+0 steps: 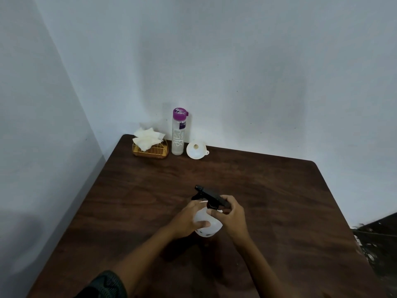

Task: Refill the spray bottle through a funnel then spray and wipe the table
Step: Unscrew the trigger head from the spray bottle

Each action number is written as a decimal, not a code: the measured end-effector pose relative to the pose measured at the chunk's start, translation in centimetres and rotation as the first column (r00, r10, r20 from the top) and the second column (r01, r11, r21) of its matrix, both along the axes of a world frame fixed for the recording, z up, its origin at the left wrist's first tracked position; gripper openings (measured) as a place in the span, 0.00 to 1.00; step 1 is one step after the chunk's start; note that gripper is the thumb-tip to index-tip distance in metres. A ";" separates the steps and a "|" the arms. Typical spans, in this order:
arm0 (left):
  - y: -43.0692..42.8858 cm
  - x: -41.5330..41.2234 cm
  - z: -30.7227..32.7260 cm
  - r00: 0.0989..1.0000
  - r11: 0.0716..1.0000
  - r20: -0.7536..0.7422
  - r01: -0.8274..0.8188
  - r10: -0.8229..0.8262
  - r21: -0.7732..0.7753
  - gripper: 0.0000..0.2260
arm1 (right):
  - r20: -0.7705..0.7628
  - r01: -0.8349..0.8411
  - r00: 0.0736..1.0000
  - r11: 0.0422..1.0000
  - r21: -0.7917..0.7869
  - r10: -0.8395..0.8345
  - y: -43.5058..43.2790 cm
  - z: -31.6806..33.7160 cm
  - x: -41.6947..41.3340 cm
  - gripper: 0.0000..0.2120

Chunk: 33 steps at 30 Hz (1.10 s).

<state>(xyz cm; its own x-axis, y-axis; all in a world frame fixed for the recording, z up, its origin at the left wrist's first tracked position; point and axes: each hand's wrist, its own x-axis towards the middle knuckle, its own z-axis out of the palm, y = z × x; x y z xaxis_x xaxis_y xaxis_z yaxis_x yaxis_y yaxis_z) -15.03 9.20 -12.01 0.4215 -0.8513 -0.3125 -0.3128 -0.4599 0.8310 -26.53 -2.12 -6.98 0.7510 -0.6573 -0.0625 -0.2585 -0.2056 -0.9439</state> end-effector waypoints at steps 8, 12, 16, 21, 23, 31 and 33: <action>0.1 0.3 -0.5 0.995 1.000 -0.100 -0.024 0.022 -0.011 0.38 | -0.009 -0.187 0.982 0.977 0.103 0.189 -1.4 0.0 -0.6 0.14; 0.0 0.3 -0.9 0.994 1.000 -0.104 -0.026 0.025 -0.011 0.37 | 0.018 -0.218 0.975 0.953 0.208 0.220 -1.6 -0.2 -1.0 0.19; -0.1 0.2 -0.9 0.996 1.000 -0.084 -0.019 0.016 -0.025 0.37 | 0.080 -0.088 0.994 0.980 0.181 0.075 -0.6 -0.4 -0.1 0.23; -0.1 0.5 -1.5 0.992 0.999 -0.124 -0.029 0.026 -0.022 0.39 | 0.100 -0.121 0.989 0.982 0.147 0.107 -0.6 -0.7 -0.3 0.24; -0.4 0.5 -1.9 0.994 1.000 -0.112 -0.020 0.018 -0.013 0.35 | 0.061 -0.164 0.986 0.967 0.195 0.155 -1.0 -0.8 -0.7 0.25; -0.1 0.3 -0.9 0.998 1.000 -0.052 0.018 -0.019 -0.022 0.33 | 0.094 -0.070 0.994 0.987 0.148 0.056 -0.1 -0.5 0.1 0.23; -0.1 0.2 -0.9 0.999 1.000 -0.050 -0.003 0.002 -0.024 0.32 | 0.105 -0.049 0.994 0.993 0.106 0.038 0.0 -0.4 0.3 0.18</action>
